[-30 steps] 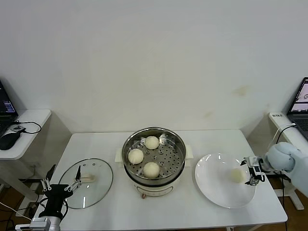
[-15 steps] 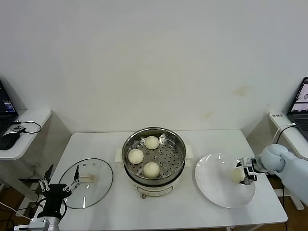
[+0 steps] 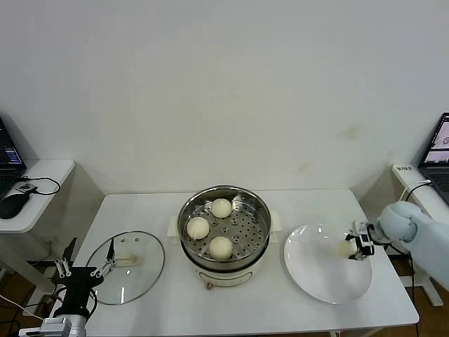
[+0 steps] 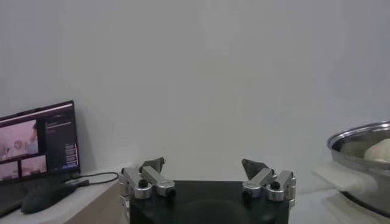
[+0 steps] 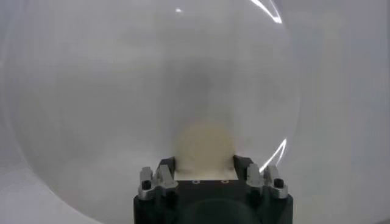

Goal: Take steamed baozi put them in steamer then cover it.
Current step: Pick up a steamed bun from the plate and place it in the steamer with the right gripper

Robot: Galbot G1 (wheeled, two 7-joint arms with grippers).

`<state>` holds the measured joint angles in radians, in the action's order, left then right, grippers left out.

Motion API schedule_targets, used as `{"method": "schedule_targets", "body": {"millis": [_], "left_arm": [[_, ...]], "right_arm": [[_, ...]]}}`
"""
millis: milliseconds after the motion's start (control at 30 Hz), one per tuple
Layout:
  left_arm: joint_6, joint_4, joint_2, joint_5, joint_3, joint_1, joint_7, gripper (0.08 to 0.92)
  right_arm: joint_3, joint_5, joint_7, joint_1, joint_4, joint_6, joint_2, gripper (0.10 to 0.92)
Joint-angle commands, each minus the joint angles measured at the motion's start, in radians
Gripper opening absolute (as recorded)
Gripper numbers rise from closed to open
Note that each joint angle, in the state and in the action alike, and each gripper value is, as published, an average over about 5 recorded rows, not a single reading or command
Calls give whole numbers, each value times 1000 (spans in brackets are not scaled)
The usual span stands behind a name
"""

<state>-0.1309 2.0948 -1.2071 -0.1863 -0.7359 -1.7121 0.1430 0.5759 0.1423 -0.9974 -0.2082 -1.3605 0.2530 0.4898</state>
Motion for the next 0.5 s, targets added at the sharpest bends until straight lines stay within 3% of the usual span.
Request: {"method": "schedule_targets", "body": {"millis": [33,267,500], "left_arm": [[-1,-3,2,0,10,7,1,823],[-1,-13,7,1,29,18,0,823],[-1,-10,4,2,35,25,0,823]], "right_arm": [[227,-186,-29,373,-147,83,-62,595],[517,-399,19,798,-282,185,-15,605],[672,-608,132,987,-311,311,193,611]]}}
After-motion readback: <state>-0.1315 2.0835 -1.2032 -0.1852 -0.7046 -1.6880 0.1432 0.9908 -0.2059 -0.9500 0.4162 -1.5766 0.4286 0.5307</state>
